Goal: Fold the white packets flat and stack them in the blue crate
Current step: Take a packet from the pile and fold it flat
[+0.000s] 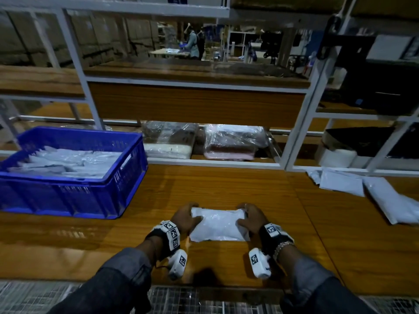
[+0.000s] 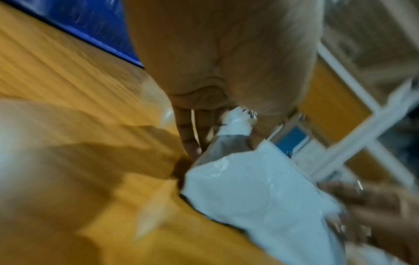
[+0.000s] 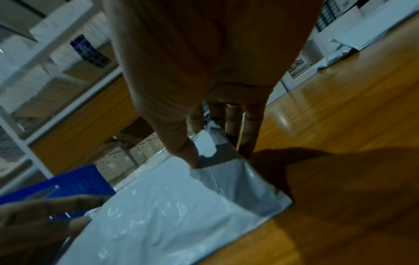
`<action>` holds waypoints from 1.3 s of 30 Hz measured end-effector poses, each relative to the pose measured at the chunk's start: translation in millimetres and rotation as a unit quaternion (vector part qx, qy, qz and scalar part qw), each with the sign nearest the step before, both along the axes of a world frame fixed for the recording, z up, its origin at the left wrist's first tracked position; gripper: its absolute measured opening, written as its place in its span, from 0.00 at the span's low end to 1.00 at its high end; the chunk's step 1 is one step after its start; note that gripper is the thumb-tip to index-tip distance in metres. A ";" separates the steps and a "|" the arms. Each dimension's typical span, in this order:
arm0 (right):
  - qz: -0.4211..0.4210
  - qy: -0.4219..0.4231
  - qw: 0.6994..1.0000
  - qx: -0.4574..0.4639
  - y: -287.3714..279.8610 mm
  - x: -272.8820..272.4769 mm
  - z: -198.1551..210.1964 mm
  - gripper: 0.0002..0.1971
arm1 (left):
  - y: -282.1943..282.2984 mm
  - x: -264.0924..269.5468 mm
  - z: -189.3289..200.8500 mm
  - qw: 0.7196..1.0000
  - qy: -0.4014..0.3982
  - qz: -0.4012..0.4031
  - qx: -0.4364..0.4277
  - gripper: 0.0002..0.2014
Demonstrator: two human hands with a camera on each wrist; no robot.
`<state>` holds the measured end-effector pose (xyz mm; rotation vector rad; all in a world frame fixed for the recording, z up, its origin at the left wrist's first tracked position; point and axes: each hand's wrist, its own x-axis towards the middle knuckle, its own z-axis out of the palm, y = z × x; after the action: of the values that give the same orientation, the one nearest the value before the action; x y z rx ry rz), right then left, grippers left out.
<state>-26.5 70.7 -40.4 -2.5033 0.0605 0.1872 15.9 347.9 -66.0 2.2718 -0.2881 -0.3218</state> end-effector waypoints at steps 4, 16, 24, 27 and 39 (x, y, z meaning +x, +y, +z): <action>-0.011 -0.052 0.995 -0.083 13.9 -4.7 -18.9 0.27 | -7.9 -13.0 -11.4 0.985 -0.104 0.028 0.132 0.32; 0.098 -0.040 0.972 -0.209 55.6 -12.1 -46.6 0.29 | -50.3 -31.5 -46.4 0.955 -0.167 -0.054 0.240 0.41; 0.082 -0.024 0.972 -0.219 65.2 -3.2 -63.7 0.31 | -49.3 -10.1 -67.0 0.948 -0.129 -0.112 0.270 0.28; 0.072 -0.018 0.974 -0.213 69.5 -3.4 -66.1 0.31 | -51.1 -8.6 -62.0 0.945 -0.125 -0.105 0.284 0.29; 0.037 0.088 0.983 -0.158 43.0 27.9 -50.1 0.38 | -54.3 2.7 -29.7 0.959 -0.094 -0.063 0.258 0.29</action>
<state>1.4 113.8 -90.6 -2.8003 0.0761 0.4627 18.6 293.6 -95.7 2.8141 -0.4947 -0.2693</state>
